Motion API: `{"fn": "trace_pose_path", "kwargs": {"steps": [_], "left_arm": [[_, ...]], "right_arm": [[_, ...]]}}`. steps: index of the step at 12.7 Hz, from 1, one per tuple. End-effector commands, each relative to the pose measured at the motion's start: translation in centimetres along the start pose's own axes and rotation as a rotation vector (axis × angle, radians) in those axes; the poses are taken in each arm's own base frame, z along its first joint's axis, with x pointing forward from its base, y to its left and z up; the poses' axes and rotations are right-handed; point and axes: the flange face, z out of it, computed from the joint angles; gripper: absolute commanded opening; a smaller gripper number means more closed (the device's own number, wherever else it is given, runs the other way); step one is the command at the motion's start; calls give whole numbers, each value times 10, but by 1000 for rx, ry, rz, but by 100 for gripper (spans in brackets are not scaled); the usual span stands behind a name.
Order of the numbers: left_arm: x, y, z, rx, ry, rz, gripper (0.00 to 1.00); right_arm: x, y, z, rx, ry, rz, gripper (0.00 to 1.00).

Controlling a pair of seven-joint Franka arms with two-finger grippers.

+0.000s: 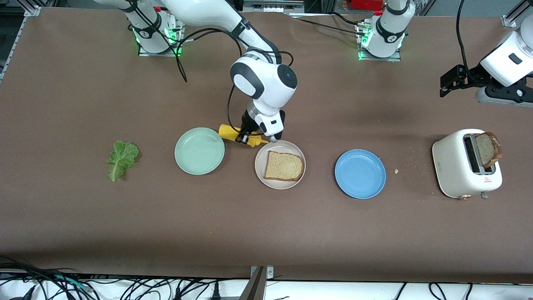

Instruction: Make sandwich in beige plate with both arms

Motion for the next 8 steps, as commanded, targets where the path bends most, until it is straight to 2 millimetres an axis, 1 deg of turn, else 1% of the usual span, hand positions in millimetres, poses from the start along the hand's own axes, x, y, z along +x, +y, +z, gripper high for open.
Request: {"fn": "trace_pose_path", "kwargs": {"steps": [1,2,3,5,8], "left_arm": [[-3,-2,-1,-8,-2,16,100],[-3,-2,-1,-6,-2,16,100],[-3,-2,-1,-6,-2,14,100],[-3,-1,-1,-6,-2,16,100],[-3,-1,-1,-6,-2,14,100]], "right_arm": [[-33,40,-31,125,82,96,0],[-46,52,-45,169,124,117,0],[-58,65,-51,216,157,147,0],[-86,91,-55,334,228,209,0],[-127,131,-51,513,364,238,0]]}}
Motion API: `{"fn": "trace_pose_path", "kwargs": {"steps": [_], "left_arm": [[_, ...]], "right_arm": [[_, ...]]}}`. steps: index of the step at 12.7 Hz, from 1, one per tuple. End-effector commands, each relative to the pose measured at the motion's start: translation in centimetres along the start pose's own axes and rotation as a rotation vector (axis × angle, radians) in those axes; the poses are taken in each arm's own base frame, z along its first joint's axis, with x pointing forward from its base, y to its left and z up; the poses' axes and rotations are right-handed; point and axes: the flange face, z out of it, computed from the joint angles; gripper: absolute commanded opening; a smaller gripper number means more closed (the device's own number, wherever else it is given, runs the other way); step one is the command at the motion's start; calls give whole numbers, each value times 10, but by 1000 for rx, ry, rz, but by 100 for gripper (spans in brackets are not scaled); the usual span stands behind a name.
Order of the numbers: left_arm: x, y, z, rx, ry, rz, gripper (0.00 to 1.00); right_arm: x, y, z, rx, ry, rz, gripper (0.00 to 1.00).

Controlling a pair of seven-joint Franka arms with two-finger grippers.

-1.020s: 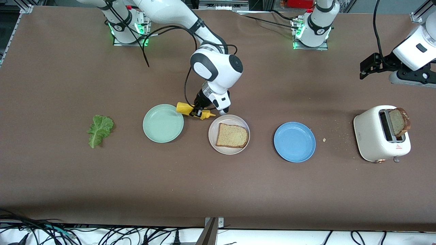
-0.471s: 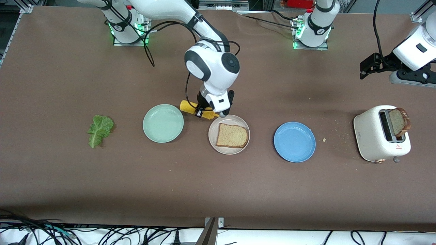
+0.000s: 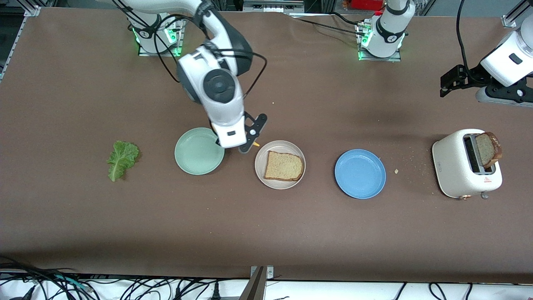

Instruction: Make sandwich in beige plate with both arms

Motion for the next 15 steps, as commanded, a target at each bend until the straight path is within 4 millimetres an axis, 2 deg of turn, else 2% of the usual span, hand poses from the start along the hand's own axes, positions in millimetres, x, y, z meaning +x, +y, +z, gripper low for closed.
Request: {"fn": "trace_pose_path", "kwargs": {"steps": [1,6,9,15], "left_arm": [[-3,1,-1,-5,-2,18,100],[-3,1,-1,-5,-2,21,100],[-3,0,-1,-6,-2,18,100],[-3,1,-1,-5,-2,21,100]], "right_arm": [[-29,30,-23,150,103,16,0],[-91,110,-35,373,332,1,0],[-130,150,-29,478,464,-68,0],[-215,214,15,525,722,-361,0]]}}
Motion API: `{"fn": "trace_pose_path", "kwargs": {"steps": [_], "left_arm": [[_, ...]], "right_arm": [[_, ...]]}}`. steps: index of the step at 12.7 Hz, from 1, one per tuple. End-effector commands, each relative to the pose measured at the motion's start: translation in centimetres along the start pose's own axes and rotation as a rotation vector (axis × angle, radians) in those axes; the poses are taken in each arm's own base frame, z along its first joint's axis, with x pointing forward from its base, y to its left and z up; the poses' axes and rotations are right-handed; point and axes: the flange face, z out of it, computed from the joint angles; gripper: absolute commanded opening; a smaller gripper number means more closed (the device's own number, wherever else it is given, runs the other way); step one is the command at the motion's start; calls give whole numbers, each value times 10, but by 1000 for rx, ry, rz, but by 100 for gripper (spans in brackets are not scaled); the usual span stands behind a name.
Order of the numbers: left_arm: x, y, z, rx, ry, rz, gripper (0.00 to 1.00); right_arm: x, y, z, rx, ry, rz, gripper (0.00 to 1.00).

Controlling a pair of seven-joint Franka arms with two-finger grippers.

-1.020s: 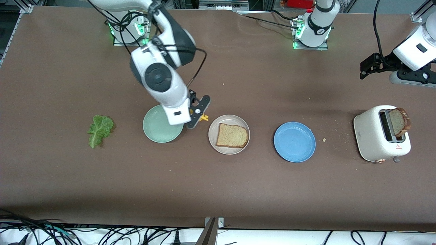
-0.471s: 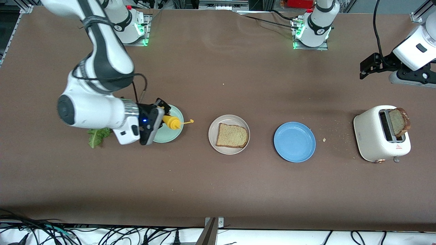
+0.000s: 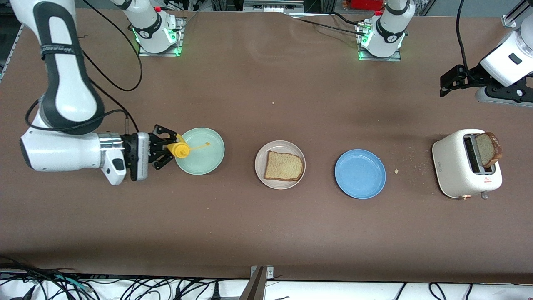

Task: Make sandwich in beige plate with both arms
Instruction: 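Carry the mustard bottle back past the pale green plate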

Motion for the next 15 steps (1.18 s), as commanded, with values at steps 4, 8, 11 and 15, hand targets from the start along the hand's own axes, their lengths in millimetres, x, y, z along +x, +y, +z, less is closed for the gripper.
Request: {"fn": "trace_pose_path", "kwargs": {"steps": [4,8,11,15], "left_arm": [[-3,-1,-1,-4,-2,18,100],[-3,0,-1,-4,-2,20,100],[-3,-1,-1,-6,-2,18,100],[-3,0,-1,-4,-2,20,100]], "right_arm": [[-85,21,-25,89,143,-293,0],[-151,47,-19,117,211,-481,0],[-196,60,-10,141,272,-554,0],[-249,79,19,164,338,-599,0]]}}
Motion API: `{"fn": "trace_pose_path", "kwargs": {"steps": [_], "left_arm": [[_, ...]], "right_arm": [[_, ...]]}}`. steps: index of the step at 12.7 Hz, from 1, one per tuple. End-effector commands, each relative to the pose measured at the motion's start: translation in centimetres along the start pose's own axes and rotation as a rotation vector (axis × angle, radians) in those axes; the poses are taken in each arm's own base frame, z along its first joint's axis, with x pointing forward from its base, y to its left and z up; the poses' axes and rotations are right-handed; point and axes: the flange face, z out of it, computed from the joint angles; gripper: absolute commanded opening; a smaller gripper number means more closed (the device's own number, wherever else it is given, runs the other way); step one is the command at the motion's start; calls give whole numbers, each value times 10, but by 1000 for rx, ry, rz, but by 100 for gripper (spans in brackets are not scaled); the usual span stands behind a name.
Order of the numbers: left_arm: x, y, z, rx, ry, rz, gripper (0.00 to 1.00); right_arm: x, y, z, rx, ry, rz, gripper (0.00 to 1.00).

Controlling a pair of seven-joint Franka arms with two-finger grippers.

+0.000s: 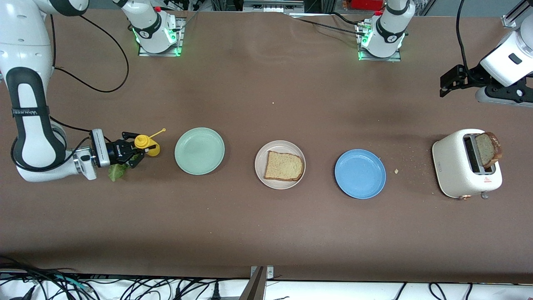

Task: Make sandwich in beige plate with both arms
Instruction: 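Lower the mustard bottle onto the table beside the lettuce leaf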

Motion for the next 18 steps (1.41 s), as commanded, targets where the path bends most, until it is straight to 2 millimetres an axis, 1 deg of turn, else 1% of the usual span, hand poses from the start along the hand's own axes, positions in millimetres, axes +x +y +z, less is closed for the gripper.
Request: {"fn": "trace_pose_path", "kwargs": {"steps": [1,2,3,7,8,10,11,12,13,14,18], "left_arm": [[-3,-1,-1,-6,-1,20,100],[-3,-1,-1,-4,-2,20,100],[-3,-2,-1,-4,-2,18,100],[-3,-1,-1,-4,-2,20,100],[-3,-1,-1,-4,-2,20,100],[-3,-1,-1,-4,-2,20,100],[-3,-1,-1,-4,-2,20,100],[-3,-1,-1,-4,-2,20,100],[-3,-1,-1,-4,-2,20,100],[-3,-1,-1,-6,-1,20,100],[-3,-1,-1,-4,-2,20,100]], "right_arm": [[-22,-3,8,-3,71,-37,1],[-33,-4,10,-5,80,-36,1],[-38,-2,10,-14,87,-50,1],[-60,0,22,-34,122,-62,3],[-62,0,23,-35,123,-60,3],[-64,1,23,-36,122,-58,9],[-65,1,24,-35,123,-45,30],[-65,1,24,-35,122,-41,45],[-65,0,22,-37,121,-26,81],[-66,-2,17,-41,119,6,100],[-46,-4,-6,-25,53,70,100]]}}
